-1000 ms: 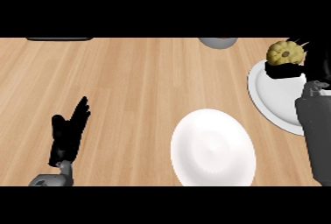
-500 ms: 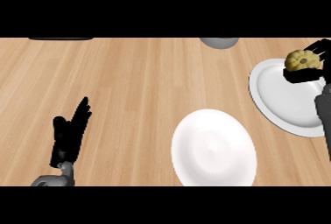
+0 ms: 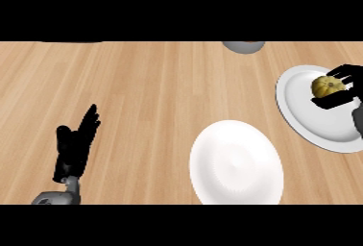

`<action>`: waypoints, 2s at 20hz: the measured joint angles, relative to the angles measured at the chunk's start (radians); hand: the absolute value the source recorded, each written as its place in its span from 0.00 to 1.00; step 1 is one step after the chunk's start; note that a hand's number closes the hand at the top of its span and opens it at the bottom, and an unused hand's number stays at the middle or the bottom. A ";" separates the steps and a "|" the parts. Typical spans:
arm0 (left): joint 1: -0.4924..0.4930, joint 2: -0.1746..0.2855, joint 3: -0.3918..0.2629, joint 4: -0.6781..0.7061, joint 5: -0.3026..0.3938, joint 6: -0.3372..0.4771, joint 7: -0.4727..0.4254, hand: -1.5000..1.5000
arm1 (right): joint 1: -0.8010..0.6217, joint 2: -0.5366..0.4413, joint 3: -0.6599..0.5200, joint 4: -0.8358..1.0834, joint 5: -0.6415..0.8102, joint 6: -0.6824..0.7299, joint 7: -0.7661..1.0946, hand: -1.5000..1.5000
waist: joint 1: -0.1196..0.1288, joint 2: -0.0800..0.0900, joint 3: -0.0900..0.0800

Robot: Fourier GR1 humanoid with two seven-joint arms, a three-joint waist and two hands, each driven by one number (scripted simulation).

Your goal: Pick the squash from the plate and place it in the plate

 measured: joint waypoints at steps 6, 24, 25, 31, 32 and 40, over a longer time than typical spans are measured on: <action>0.031 -0.016 -0.009 -0.012 -0.015 0.010 -0.009 0.50 | 0.003 -0.022 -0.022 0.077 -0.058 0.050 -0.172 0.00 | -0.010 -0.003 0.000; 0.017 -0.017 0.014 0.009 -0.019 0.000 -0.014 0.50 | 0.088 -0.051 -0.359 0.049 -0.550 0.196 -0.543 0.00 | -0.022 -0.008 -0.001; 0.025 -0.023 0.010 0.009 -0.022 0.002 -0.020 0.50 | 0.098 -0.046 -0.355 0.049 -0.561 0.201 -0.559 0.00 | -0.021 -0.008 -0.001; -0.015 -0.019 0.040 0.052 -0.019 -0.013 -0.027 0.50 | 0.131 -0.046 -0.323 0.067 -0.612 0.210 -0.642 0.00 | -0.018 -0.006 -0.001; -0.012 -0.029 0.031 0.049 -0.029 -0.004 -0.026 0.50 | 0.133 -0.044 -0.314 0.055 -0.620 0.209 -0.634 0.00 | -0.019 -0.007 -0.001; 0.004 -0.042 0.021 -0.003 -0.041 -0.010 0.010 0.50 | 0.117 -0.055 -0.255 0.095 -0.623 0.118 -0.614 0.00 | -0.015 -0.006 -0.001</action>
